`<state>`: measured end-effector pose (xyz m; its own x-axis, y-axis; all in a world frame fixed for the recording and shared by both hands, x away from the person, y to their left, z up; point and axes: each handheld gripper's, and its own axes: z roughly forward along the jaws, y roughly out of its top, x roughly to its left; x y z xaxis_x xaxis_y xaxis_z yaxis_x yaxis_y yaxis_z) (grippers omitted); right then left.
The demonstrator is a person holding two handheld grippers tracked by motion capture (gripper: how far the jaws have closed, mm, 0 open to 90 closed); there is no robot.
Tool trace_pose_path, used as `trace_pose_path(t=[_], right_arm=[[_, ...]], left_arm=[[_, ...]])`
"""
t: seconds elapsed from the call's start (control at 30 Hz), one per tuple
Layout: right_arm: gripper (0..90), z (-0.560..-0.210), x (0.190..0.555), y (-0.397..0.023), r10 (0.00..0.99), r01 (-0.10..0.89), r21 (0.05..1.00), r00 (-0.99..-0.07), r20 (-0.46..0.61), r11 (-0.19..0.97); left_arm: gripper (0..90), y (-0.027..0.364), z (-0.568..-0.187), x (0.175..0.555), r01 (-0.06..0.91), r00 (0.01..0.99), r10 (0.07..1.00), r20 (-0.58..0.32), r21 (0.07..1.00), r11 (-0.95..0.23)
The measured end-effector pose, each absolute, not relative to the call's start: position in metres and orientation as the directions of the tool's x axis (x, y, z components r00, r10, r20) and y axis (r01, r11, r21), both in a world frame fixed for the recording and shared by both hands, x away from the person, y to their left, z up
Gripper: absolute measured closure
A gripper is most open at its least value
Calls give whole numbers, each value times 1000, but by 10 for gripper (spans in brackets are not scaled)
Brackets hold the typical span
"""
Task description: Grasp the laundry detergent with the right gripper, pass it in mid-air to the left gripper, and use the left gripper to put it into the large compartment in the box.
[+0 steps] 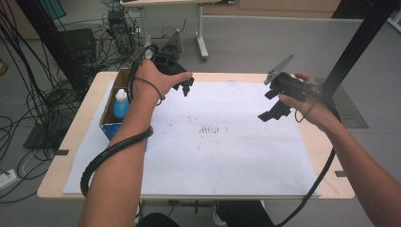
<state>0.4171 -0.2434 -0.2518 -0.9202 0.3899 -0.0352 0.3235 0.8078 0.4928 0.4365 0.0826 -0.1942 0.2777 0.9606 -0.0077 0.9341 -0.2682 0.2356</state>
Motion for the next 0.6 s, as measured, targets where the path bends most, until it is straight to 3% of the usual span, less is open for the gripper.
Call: trace_pose_path(t=[0.6], right_arm=[[63,-253,416,-241,392,323,492,-919,-42,808]], left_arm=[[96,84,-199,434,932,278,960,-18,248,-265]])
